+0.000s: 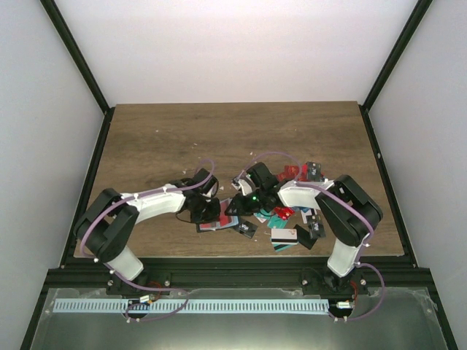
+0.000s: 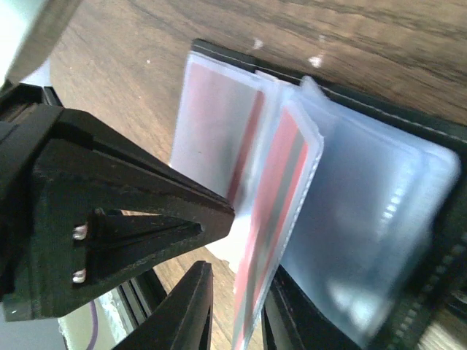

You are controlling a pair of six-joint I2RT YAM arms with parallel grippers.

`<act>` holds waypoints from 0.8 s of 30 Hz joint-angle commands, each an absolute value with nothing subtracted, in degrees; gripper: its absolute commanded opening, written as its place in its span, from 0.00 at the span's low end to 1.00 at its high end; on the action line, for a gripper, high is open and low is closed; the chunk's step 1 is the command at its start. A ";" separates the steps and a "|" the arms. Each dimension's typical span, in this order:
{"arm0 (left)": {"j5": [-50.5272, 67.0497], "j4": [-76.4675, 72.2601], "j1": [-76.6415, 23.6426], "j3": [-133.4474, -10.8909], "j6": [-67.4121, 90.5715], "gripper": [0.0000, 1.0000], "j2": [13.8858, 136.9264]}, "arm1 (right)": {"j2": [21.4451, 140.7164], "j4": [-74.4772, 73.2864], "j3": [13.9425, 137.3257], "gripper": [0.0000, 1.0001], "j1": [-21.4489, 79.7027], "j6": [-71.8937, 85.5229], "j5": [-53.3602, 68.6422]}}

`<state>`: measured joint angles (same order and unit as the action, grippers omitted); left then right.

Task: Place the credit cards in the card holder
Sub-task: Insert the credit card into the card holder.

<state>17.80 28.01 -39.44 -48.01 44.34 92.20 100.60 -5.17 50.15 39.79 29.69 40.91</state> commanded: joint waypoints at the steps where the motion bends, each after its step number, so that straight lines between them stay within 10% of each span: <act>1: 12.46 35.14 -39.57 -50.41 44.88 0.05 85.75 | 101.54 -6.36 54.39 0.22 41.73 28.90 41.59; 15: 3.54 47.87 -35.95 -47.16 46.45 0.16 65.55 | 105.80 -8.44 66.14 0.38 46.54 27.20 47.86; 24: 9.96 41.57 -36.83 -49.66 43.42 0.16 66.79 | 86.74 -18.84 58.63 0.72 39.17 28.96 27.10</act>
